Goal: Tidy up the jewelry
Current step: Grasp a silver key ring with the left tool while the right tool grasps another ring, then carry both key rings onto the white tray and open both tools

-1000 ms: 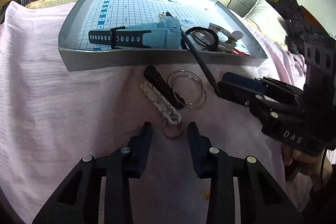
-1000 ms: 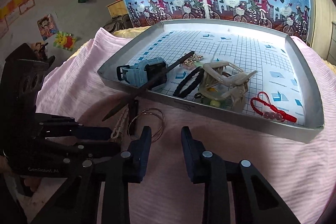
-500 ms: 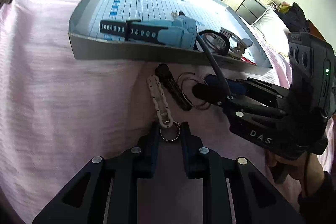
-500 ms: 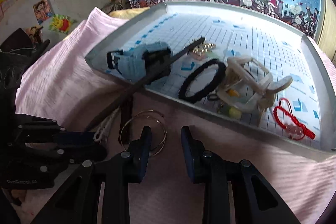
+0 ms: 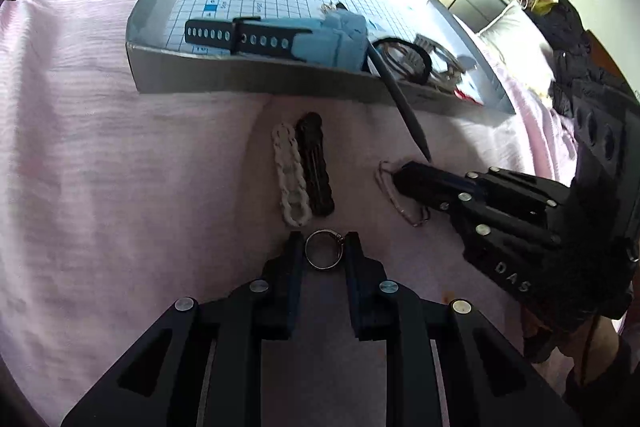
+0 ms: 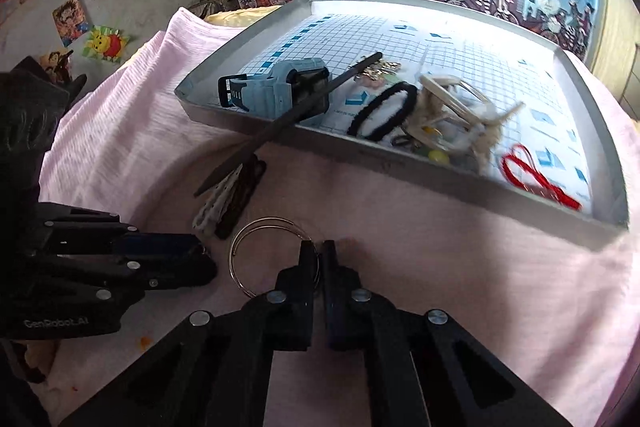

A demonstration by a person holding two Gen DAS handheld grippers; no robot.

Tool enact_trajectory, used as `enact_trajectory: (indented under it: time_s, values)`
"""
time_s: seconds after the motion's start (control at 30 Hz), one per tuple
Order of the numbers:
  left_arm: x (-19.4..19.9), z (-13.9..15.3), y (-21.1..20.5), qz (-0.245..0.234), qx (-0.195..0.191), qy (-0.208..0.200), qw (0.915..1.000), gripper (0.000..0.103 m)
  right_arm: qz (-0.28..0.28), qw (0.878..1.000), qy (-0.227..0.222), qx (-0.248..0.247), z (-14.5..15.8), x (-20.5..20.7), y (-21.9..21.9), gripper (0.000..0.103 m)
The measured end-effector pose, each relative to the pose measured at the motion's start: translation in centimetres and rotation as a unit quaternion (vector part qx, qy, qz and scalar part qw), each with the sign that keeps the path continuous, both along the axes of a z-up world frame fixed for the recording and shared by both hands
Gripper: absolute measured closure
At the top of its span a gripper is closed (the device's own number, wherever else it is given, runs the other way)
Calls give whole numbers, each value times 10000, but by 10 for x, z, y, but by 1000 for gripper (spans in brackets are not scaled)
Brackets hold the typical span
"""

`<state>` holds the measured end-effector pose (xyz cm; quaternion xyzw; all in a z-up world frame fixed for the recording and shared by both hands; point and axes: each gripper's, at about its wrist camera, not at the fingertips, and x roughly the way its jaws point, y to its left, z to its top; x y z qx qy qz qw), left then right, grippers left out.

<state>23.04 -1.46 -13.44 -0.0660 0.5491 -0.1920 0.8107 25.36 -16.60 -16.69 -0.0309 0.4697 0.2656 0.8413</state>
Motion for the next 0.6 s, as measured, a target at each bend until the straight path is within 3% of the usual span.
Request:
enact_trajectory:
  time_s: [0.1,0.23,0.4,0.6]
  values:
    - [-10,3,-3,-58,61,26,10000,87,-101,9999,-21,-3,8,-7,-7,99]
    - [-23,16,-4,-28,-341,-186,9992,87,-214,9995,-187,159,22,-7,-15,99]
    - [-36,42,-3,-84,-280,-777,9965,87,-343,9981,-447,266,46,-4,-30,99]
    - [-34,60,12,292,-837,-1489,9849,87,-891,9888,-1043,590,74,3,-55,99]
